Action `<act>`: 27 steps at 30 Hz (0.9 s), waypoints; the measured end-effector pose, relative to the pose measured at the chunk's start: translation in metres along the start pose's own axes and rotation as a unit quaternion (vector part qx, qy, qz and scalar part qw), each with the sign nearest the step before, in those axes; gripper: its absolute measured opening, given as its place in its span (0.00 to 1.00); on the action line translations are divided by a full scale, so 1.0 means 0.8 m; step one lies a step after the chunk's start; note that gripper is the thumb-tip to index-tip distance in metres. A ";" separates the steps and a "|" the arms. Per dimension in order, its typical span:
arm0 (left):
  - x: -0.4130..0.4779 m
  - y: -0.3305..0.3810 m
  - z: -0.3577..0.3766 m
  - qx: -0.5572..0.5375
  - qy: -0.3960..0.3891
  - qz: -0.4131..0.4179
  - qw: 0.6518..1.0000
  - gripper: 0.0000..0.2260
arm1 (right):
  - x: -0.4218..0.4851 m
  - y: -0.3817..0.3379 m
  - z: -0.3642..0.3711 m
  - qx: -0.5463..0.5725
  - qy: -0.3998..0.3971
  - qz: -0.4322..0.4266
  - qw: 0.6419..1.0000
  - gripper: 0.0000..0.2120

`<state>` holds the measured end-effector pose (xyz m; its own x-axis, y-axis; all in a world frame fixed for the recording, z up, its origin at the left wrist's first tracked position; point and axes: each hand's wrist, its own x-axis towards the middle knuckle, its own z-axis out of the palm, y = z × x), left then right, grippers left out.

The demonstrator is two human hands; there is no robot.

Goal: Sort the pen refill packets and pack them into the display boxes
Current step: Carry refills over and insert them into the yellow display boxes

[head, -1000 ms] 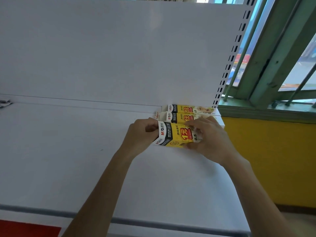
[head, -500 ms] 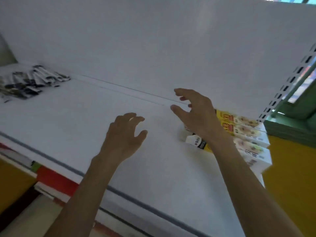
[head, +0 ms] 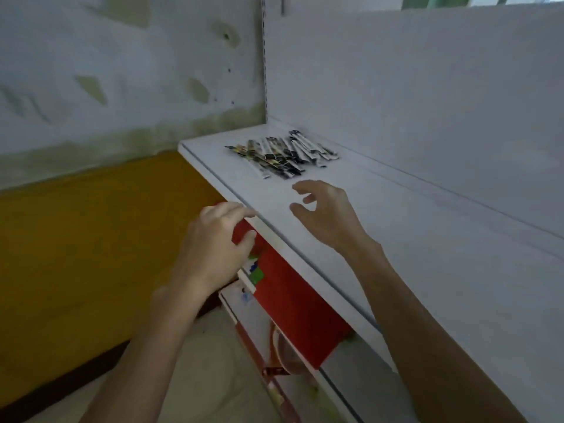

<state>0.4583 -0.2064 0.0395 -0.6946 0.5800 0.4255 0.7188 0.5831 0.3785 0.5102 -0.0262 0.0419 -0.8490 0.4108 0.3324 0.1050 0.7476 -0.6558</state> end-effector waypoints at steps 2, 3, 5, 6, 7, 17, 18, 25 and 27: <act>0.023 -0.041 -0.012 0.001 0.004 -0.006 1.000 0.13 | 0.033 -0.018 0.037 0.008 -0.001 -0.001 1.000 0.18; 0.034 -0.060 -0.015 0.000 0.002 -0.007 1.000 0.13 | 0.048 -0.025 0.056 0.011 -0.002 0.001 1.000 0.18; 0.058 -0.095 -0.020 -0.007 -0.013 0.001 1.000 0.13 | 0.078 -0.034 0.089 0.019 0.003 0.010 1.000 0.18; 0.071 -0.112 -0.020 -0.012 -0.016 0.006 1.000 0.14 | 0.092 -0.036 0.105 0.022 0.005 0.014 1.000 0.18; 0.084 -0.127 -0.019 -0.019 -0.016 0.008 1.000 0.14 | 0.107 -0.037 0.118 0.025 0.005 0.019 0.999 0.18; 0.257 -0.222 0.056 -0.079 -0.057 0.078 0.992 0.12 | 0.271 0.005 0.136 -0.023 0.067 0.069 0.995 0.17; 0.276 -0.228 0.065 -0.083 -0.062 0.085 0.991 0.12 | 0.288 0.014 0.134 -0.030 0.076 0.075 0.994 0.17; 0.382 -0.267 0.108 -0.099 -0.073 0.161 0.979 0.13 | 0.364 0.058 0.139 -0.105 0.054 0.157 0.980 0.11; 0.415 -0.271 0.127 -0.114 -0.089 0.209 0.967 0.14 | 0.371 0.063 0.144 -0.152 0.014 0.184 0.971 0.13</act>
<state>0.0691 -0.0821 0.0150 -0.3215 0.8384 0.4402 0.9115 0.1481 0.3838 0.2038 0.0737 0.0296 -0.7112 0.6899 0.1350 0.5503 0.6658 -0.5038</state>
